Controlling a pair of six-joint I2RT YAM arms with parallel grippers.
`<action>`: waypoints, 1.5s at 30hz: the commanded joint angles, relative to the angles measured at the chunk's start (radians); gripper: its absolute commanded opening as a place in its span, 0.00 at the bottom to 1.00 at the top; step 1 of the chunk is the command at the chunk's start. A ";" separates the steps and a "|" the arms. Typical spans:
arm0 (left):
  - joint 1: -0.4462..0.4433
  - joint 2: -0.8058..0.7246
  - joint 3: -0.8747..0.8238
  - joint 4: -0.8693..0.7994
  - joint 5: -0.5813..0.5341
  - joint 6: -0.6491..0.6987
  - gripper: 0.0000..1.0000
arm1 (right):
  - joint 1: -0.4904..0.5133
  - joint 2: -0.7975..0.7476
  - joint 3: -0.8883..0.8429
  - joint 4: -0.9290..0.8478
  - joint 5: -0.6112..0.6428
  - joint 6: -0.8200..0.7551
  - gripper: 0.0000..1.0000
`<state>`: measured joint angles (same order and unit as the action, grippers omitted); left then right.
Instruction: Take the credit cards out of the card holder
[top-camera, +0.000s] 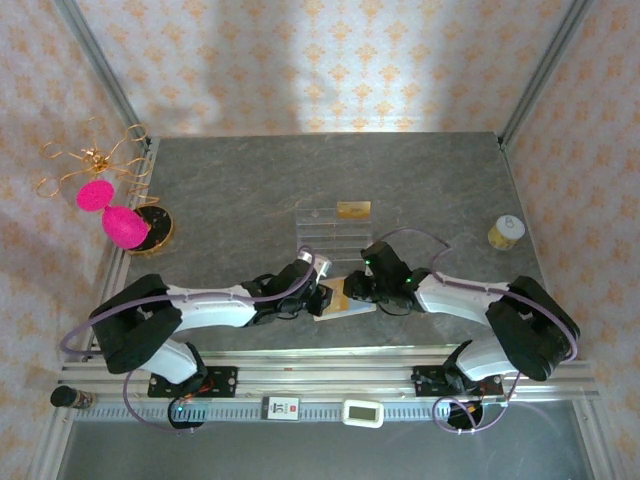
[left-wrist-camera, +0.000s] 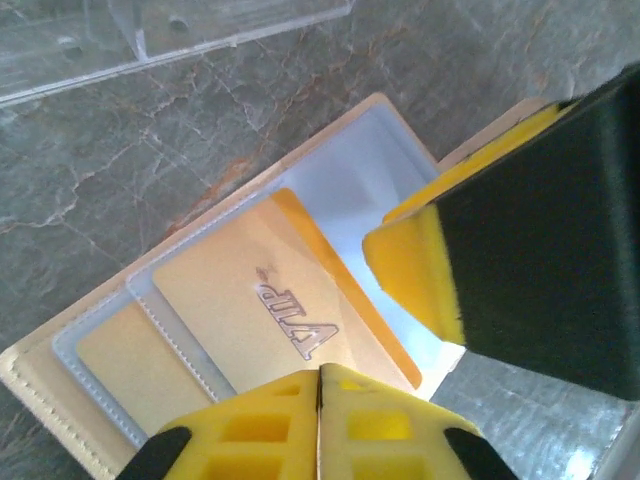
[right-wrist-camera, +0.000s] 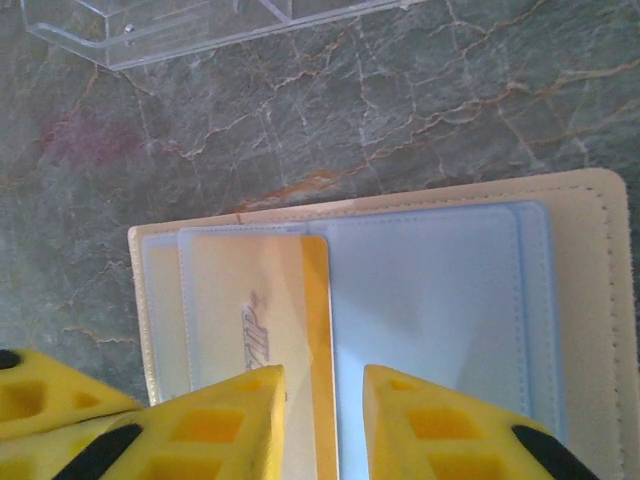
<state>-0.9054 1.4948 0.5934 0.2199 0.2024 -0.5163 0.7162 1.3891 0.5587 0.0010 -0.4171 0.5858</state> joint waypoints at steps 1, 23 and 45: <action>-0.005 0.046 0.035 0.008 -0.010 0.006 0.01 | -0.012 0.004 -0.018 0.036 -0.050 -0.028 0.25; 0.003 0.113 -0.013 -0.046 -0.039 -0.025 0.00 | -0.031 0.099 -0.037 0.139 -0.122 -0.013 0.17; 0.053 -0.047 -0.040 -0.047 0.007 -0.013 0.00 | -0.040 -0.024 -0.097 0.069 -0.068 0.076 0.00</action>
<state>-0.8547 1.4864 0.5468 0.1959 0.1886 -0.5297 0.6796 1.3922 0.4744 0.0975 -0.4976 0.6506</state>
